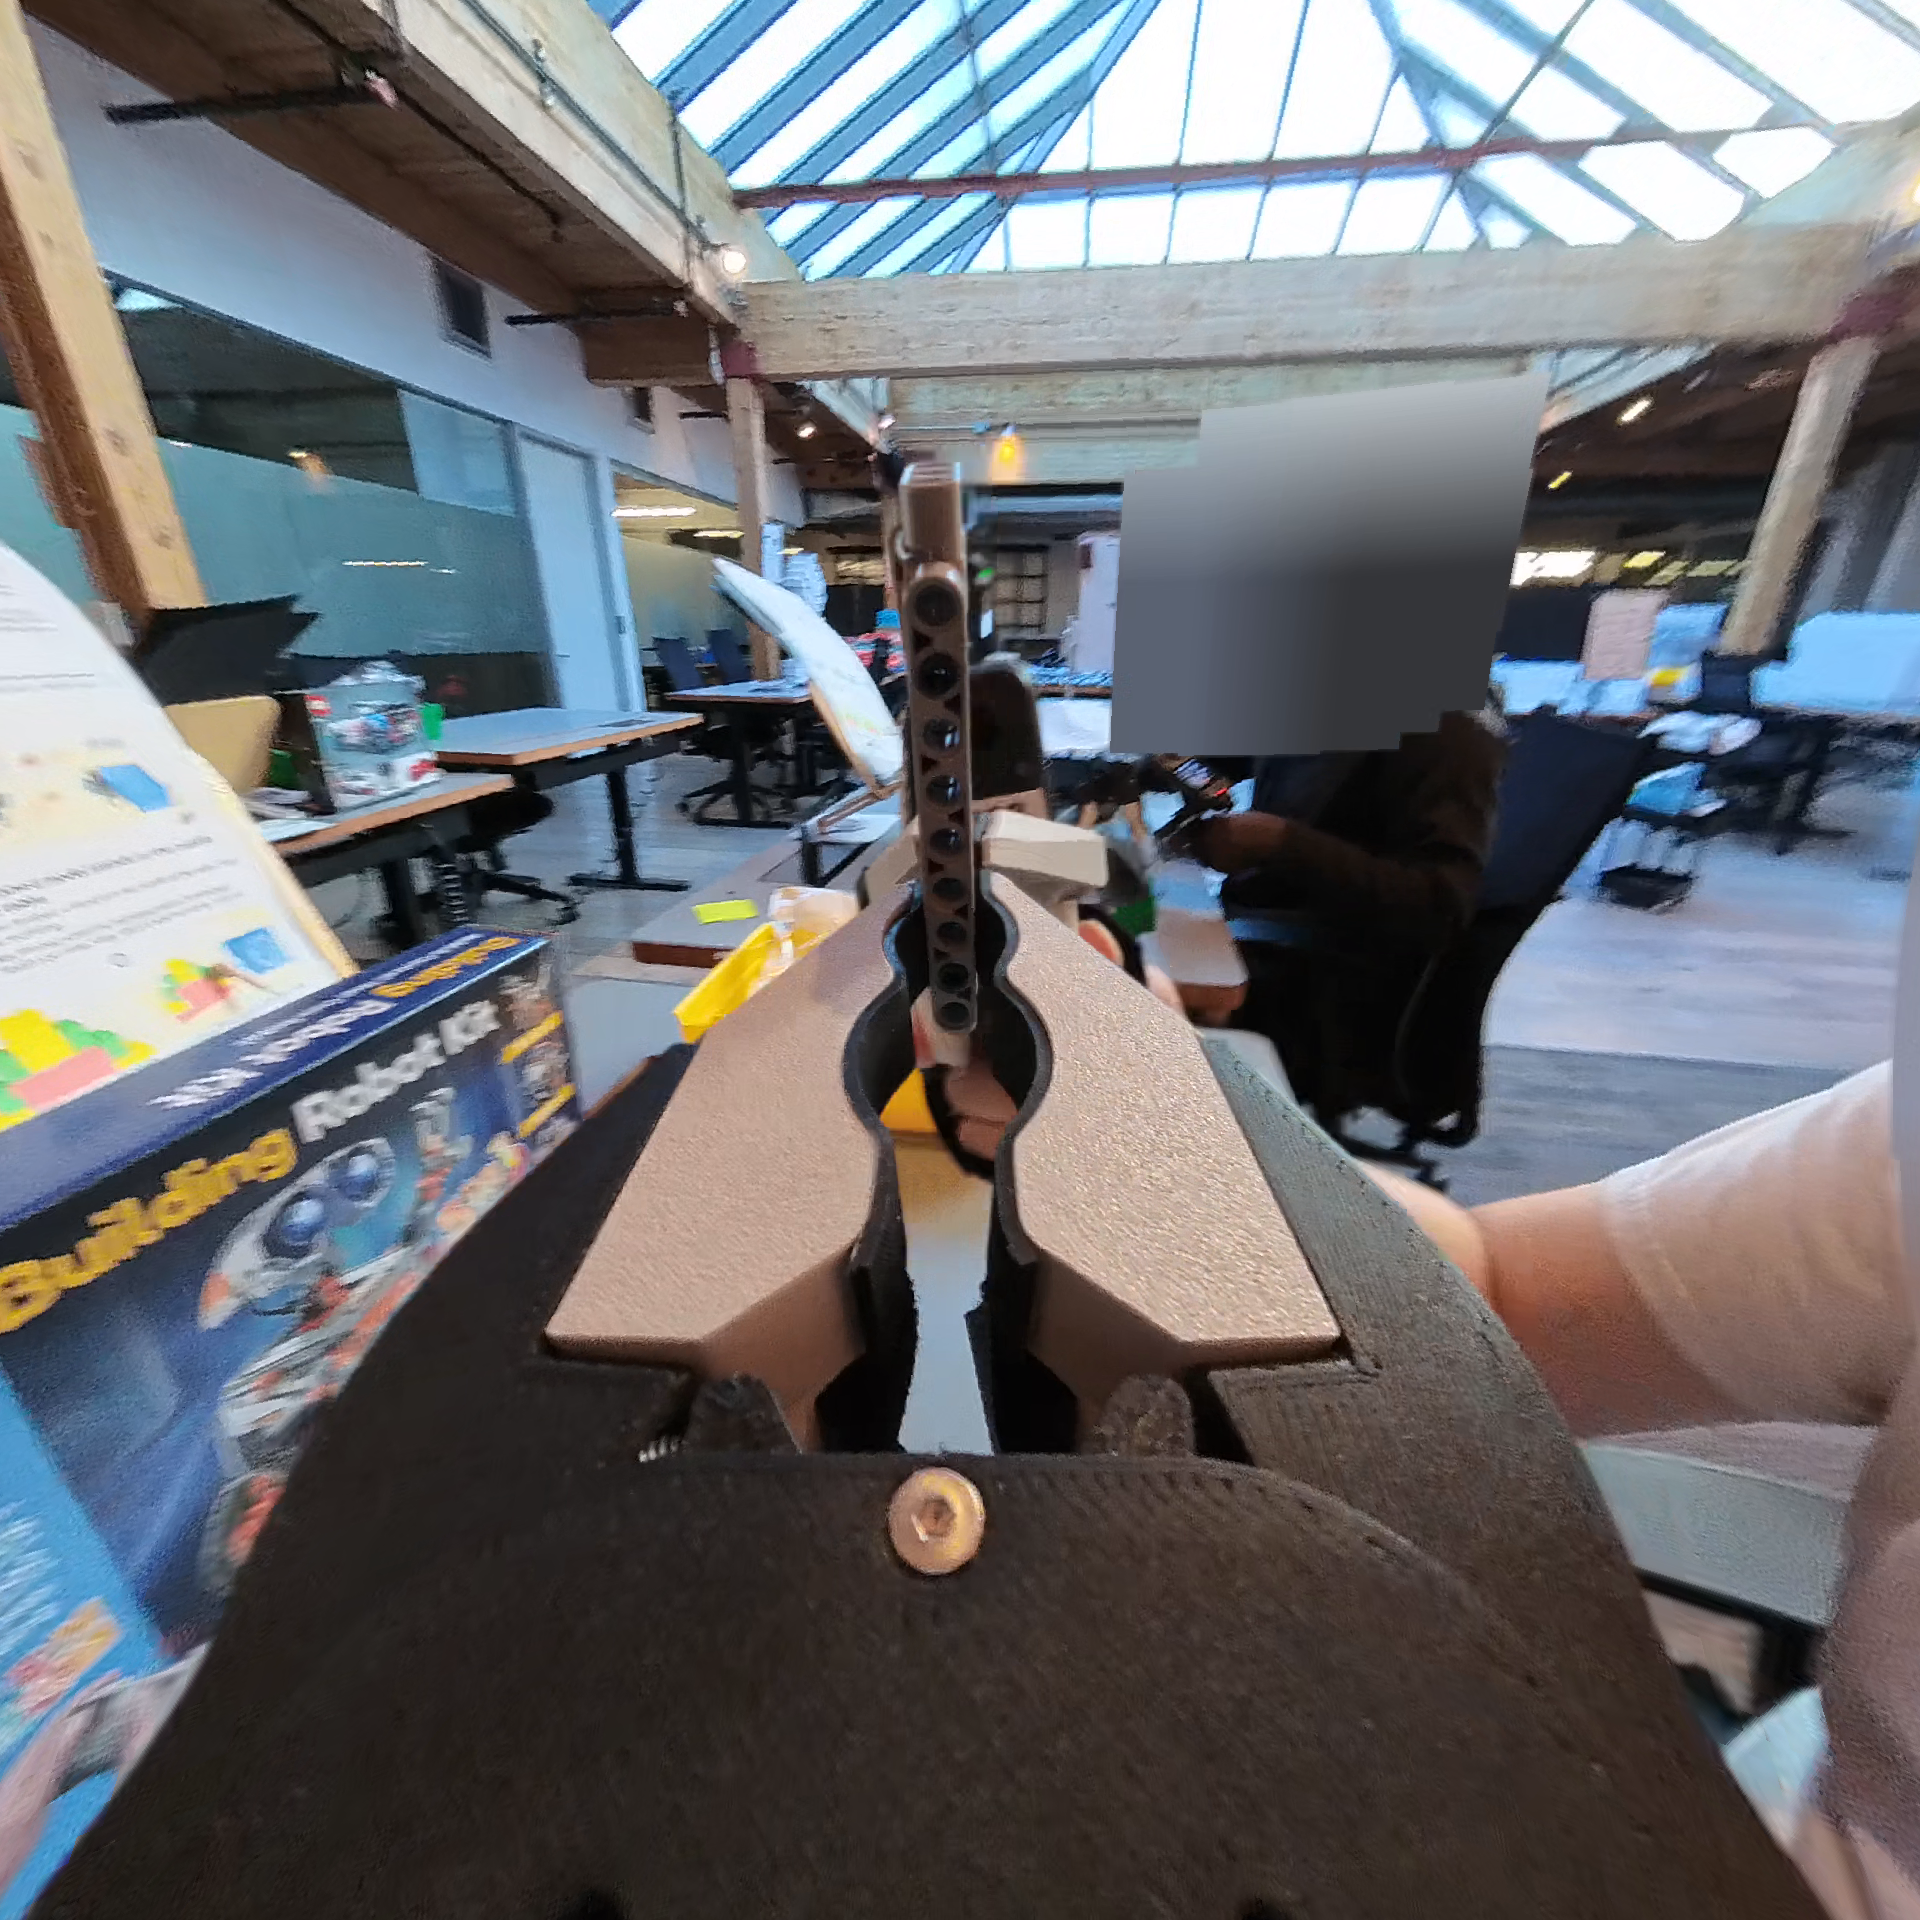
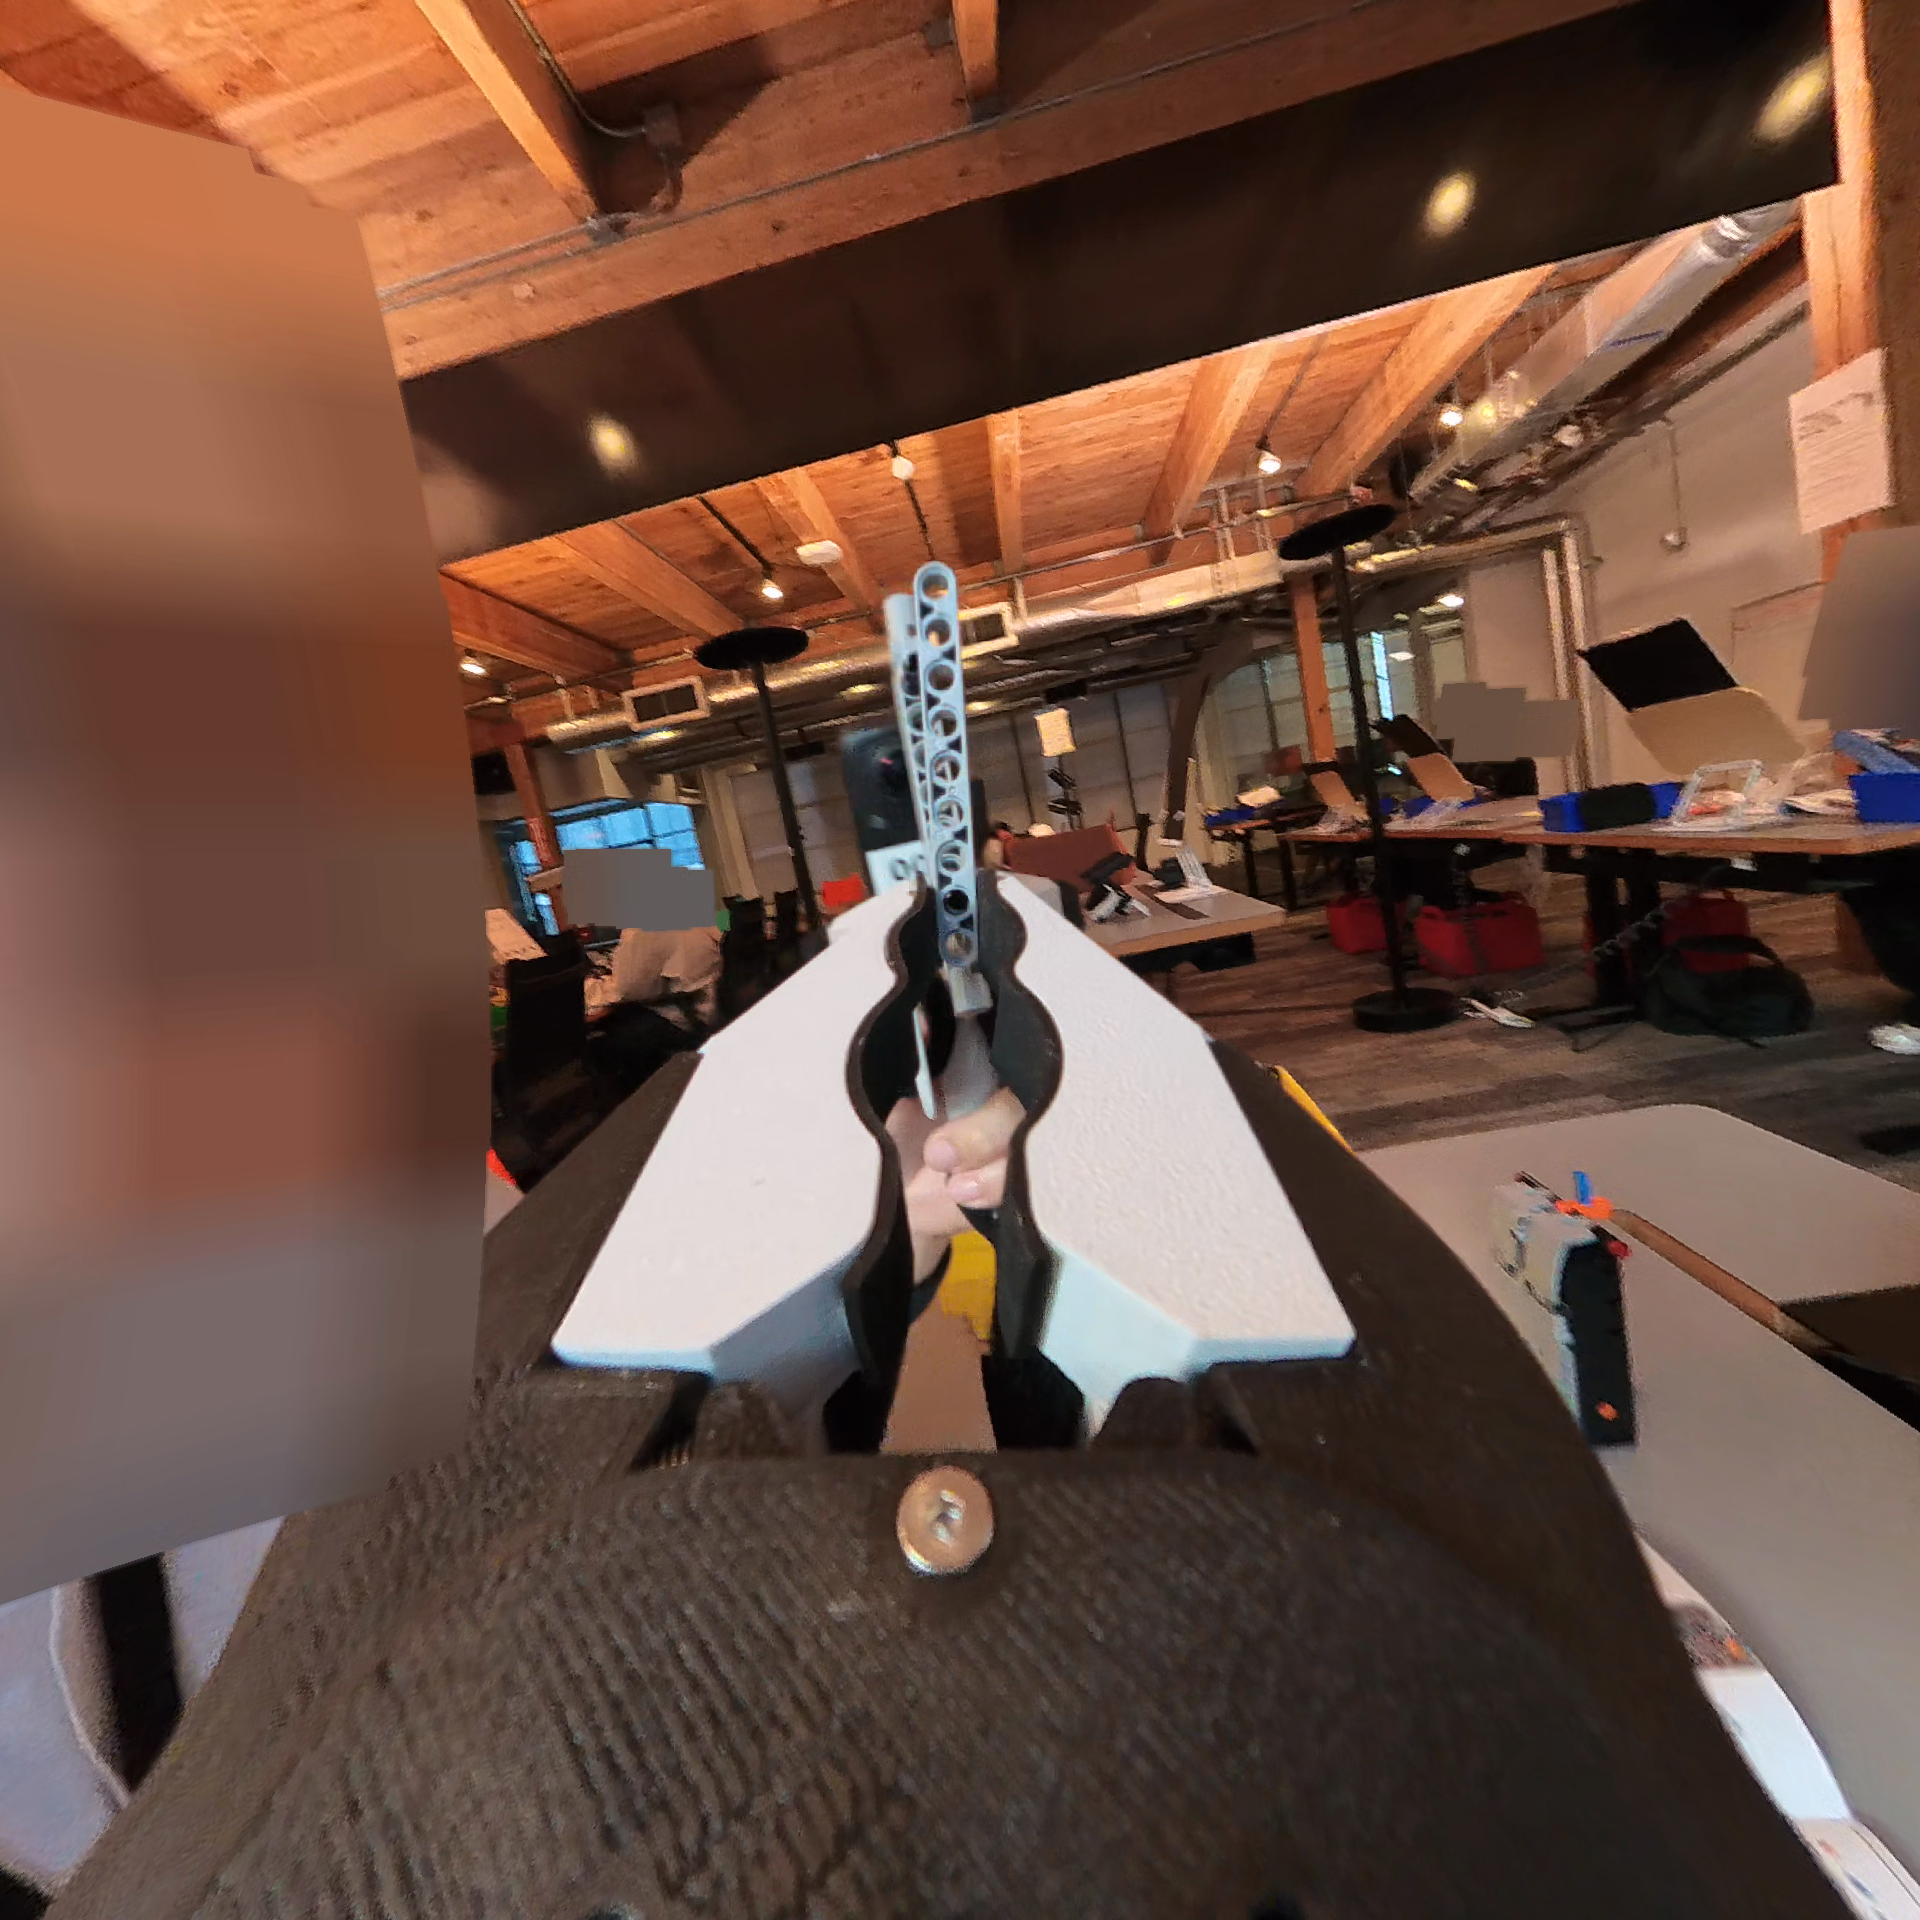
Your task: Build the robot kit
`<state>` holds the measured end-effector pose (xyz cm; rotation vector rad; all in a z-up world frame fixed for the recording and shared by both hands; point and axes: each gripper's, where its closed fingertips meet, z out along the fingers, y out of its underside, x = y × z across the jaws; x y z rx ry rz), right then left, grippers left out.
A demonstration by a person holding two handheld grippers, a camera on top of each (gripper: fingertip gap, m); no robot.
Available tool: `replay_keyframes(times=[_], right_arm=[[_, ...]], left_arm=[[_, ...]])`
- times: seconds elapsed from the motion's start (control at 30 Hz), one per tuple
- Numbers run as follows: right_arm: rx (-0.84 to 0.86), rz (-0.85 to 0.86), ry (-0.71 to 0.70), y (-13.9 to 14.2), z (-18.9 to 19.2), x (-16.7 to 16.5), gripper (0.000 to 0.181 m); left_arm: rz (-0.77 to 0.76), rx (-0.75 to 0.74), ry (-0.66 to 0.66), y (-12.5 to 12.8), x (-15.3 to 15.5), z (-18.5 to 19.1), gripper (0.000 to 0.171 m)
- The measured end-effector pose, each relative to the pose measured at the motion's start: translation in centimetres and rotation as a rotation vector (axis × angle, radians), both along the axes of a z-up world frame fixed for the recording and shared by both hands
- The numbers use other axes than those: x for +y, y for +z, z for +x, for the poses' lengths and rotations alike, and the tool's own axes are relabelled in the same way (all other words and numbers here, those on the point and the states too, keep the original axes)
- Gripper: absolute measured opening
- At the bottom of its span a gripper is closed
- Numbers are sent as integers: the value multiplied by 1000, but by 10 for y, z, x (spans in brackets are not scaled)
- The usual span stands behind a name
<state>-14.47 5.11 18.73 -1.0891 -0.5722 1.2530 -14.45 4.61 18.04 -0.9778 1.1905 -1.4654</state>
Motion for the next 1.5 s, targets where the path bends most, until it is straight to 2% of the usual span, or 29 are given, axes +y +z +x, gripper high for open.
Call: replay_keyframes(times=[0.03,0.17,0.4,0.73,0.87,0.93,1.0,1.07,1.23,1.3,1.33,1.43,1.5], right_arm=[[-9,-10,-17,-1,-1,2,7],[0,9,29,2,-4,-5,7],[-255,39,-10,-16,-8,-11,6],[-187,30,43,-14,-3,-10,7],[-130,71,-58,0,17,-7,26],[-167,74,-114,-1,17,-5,34],[-208,75,-128,-4,11,-5,32],[-205,93,-91,-3,8,-10,7],[-191,62,-54,-4,8,-10,6],[-218,64,-42,-8,4,-12,6],[-232,73,-51,-10,3,-11,6],[-272,101,-38,-15,-4,-14,6],[-288,125,-49,-16,-6,-13,6]], left_arm=[[28,10,29,-1,2,0,5],[-64,-14,-81,3,-4,-3,5],[-88,129,-152,-14,-11,-2,5],[-87,115,-139,-12,-11,3,5],[-73,181,-103,-24,-4,6,5],[-64,196,-113,-27,-7,7,5],[-40,217,-122,-31,-11,10,5],[-20,233,-104,-34,-11,15,5],[-15,213,-130,-34,-14,13,8],[-7,153,-118,-24,-15,8,26],[-15,116,-112,-18,-14,5,28],[-50,69,-77,-8,-6,1,18],[-50,45,-107,-5,-9,-1,5]])
